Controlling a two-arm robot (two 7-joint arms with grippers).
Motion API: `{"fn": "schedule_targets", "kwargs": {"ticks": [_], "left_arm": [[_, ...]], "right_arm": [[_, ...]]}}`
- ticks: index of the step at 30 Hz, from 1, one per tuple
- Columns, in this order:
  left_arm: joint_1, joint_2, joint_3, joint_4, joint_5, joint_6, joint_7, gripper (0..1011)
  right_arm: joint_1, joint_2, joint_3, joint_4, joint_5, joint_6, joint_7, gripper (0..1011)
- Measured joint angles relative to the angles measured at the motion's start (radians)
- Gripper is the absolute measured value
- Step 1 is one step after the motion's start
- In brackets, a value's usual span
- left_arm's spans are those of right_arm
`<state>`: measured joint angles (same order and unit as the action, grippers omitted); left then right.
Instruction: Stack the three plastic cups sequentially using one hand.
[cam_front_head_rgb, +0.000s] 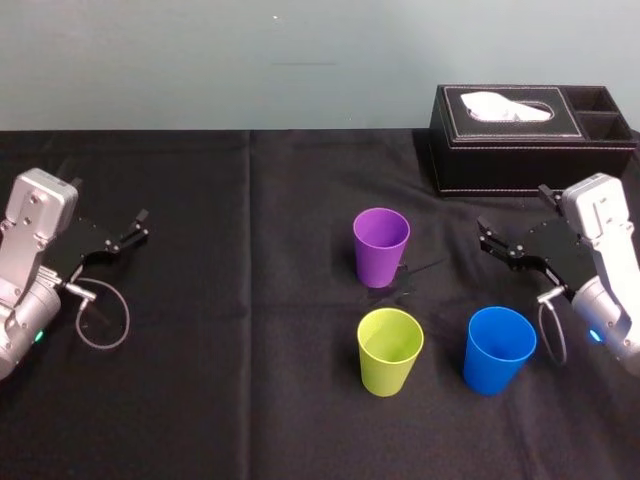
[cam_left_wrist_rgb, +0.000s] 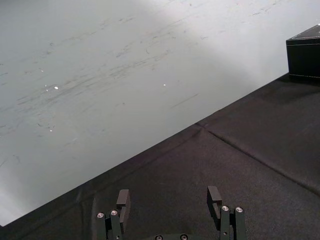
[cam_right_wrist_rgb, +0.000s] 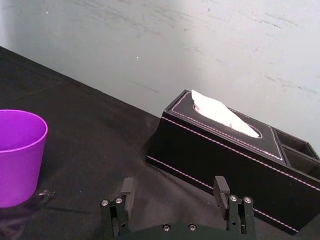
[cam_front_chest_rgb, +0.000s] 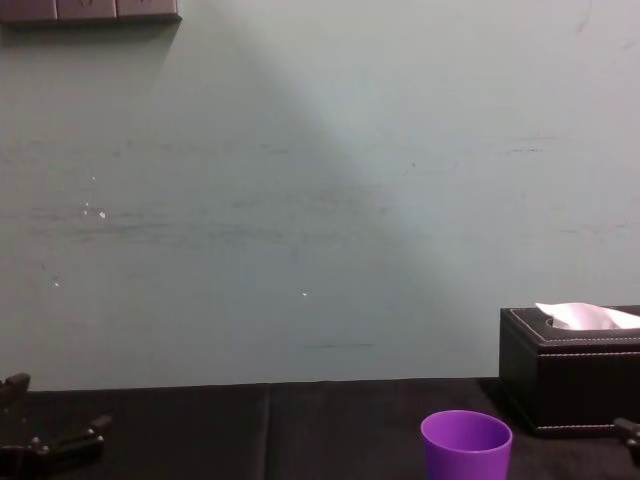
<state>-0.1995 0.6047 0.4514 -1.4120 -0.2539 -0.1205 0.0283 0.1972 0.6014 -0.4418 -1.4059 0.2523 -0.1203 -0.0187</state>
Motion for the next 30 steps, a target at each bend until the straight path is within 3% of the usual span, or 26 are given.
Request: {"fn": "schedule_targets", "kwargs": {"ticks": [7,16,20,25,26,30], "left_arm": [[0.0,0.0,0.0,0.0,0.0,0.0,0.0,1011],[0.0,0.0,0.0,0.0,0.0,0.0,0.0,1011],[0.0,0.0,0.0,0.0,0.0,0.0,0.0,1011],[0.0,0.0,0.0,0.0,0.0,0.0,0.0,1011],[0.0,0.0,0.0,0.0,0.0,0.0,0.0,1011],[0.0,0.0,0.0,0.0,0.0,0.0,0.0,1011]], "right_arm": [[-0.075,0.027,0.061,-0.038,0.061,-0.044,0.046,1000],[-0.251,0.095,0.178,-0.143,0.189,-0.134,0.115,1000],[-0.34,0.13,0.234,-0.184,0.258,-0.178,0.163,1000],[-0.456,0.187,0.297,-0.229,0.352,-0.233,0.279,1000],[-0.456,0.187,0.297,-0.229,0.352,-0.233,0.279,1000],[-0.517,0.244,0.316,-0.265,0.371,-0.218,0.351,1000]]}}
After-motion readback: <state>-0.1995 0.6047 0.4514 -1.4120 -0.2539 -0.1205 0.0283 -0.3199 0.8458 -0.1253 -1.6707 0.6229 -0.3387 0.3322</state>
